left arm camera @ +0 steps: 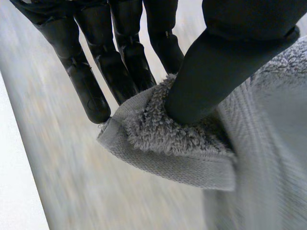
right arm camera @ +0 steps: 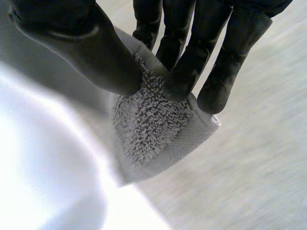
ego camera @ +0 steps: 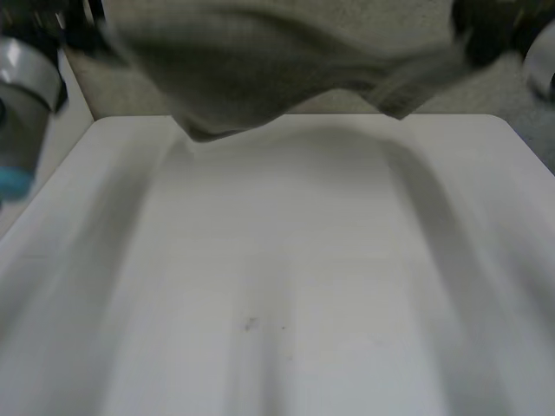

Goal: Fold the towel.

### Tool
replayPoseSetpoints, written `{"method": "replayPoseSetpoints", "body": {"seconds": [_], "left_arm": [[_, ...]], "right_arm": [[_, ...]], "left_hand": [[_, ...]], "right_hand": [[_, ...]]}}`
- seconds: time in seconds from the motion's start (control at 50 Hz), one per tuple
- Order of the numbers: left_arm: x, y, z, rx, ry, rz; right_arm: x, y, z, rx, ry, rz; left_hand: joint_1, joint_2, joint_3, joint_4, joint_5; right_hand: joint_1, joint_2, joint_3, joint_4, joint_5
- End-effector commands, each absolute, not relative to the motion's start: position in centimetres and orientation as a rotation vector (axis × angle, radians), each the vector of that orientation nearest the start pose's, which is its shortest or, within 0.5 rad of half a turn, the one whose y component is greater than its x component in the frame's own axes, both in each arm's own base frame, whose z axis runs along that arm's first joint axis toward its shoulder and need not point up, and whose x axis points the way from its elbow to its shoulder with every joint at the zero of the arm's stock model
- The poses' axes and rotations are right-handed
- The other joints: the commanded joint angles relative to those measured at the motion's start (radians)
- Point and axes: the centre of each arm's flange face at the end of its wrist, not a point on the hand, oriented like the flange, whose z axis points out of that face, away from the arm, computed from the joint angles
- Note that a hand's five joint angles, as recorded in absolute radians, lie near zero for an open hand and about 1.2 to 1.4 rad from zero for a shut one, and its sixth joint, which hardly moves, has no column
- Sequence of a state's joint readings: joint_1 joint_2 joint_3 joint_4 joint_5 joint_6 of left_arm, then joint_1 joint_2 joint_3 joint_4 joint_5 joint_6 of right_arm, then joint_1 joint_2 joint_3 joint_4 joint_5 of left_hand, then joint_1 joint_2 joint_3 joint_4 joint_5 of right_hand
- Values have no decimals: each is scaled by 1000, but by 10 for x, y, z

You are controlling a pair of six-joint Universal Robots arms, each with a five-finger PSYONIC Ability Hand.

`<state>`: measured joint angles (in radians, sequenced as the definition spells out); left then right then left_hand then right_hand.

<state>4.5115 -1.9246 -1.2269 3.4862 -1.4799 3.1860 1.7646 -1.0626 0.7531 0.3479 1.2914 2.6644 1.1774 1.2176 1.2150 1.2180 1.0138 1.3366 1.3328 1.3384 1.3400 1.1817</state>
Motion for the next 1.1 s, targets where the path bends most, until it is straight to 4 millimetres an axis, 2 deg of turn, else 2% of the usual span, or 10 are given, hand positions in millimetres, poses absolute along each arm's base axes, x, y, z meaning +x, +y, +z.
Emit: {"method": "replayPoseSetpoints", "body": {"seconds": [0.02,0.04,0.06,0.1,0.22,0.36,0.4,0.46,0.92,1.1], "left_arm": [[-211,-348,215,446,2263,-2405],[-211,-348,215,446,2264,-2405],[-212,-340,192,492,2310,-2358],[-212,-331,171,551,2342,-2309],[-204,-303,133,797,2287,-2113],[-181,-291,140,868,2161,-2008],[-178,-288,145,864,2139,-2006],[-178,-286,144,865,2145,-1999],[-164,-290,127,820,2211,-1922],[-167,-270,135,844,2248,-1894]], "right_arm": [[230,-336,231,-1273,2233,-1694],[228,-328,207,-1302,2262,-1626],[226,-318,184,-1324,2288,-1562],[224,-310,164,-1349,2307,-1520],[219,-285,134,-1405,2324,-1468],[206,-281,150,-1350,2338,-1527],[203,-281,152,-1340,2345,-1536],[200,-281,153,-1331,2352,-1538],[192,-283,153,-1328,2383,-1552],[193,-281,153,-1331,2384,-1545]], "left_hand": [[219,179,181,178,208],[219,179,181,178,208],[219,179,181,178,208],[219,179,181,178,208],[219,179,181,178,208],[202,161,164,161,191],[-245,-286,-283,-286,-256],[-456,-496,-493,-496,-467],[-438,-479,-476,-479,-449],[-271,-312,-309,-312,-282]], "right_hand": [[60,63,58,56,40],[60,63,58,56,40],[60,63,58,56,40],[60,63,58,56,40],[60,63,58,56,40],[60,63,58,56,40],[60,63,58,56,40],[60,63,58,56,40],[60,63,58,56,40],[60,63,58,56,40]]}}
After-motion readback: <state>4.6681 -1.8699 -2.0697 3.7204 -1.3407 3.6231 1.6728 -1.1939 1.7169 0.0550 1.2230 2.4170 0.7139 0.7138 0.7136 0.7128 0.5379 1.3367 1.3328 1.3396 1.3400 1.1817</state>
